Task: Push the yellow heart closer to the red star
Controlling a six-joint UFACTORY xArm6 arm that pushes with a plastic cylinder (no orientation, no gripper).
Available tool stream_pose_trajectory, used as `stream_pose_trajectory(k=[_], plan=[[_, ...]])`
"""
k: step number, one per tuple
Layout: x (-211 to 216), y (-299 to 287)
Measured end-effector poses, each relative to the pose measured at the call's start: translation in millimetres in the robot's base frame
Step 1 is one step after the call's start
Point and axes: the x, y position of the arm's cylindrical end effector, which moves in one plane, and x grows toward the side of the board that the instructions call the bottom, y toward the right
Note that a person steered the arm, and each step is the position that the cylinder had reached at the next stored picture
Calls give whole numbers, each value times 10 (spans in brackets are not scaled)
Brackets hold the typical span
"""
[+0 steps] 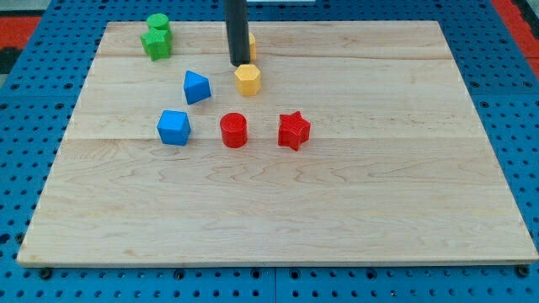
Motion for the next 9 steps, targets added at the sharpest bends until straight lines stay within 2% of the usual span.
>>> stream_pose_trajectory(k=[1, 2, 3, 4, 5, 6, 7, 8, 9], plan=[[203, 142], [365, 25], [-155, -232], [-276, -889], [-817, -747], [-785, -41], [-513, 323], [-623, 383], [-915, -334]])
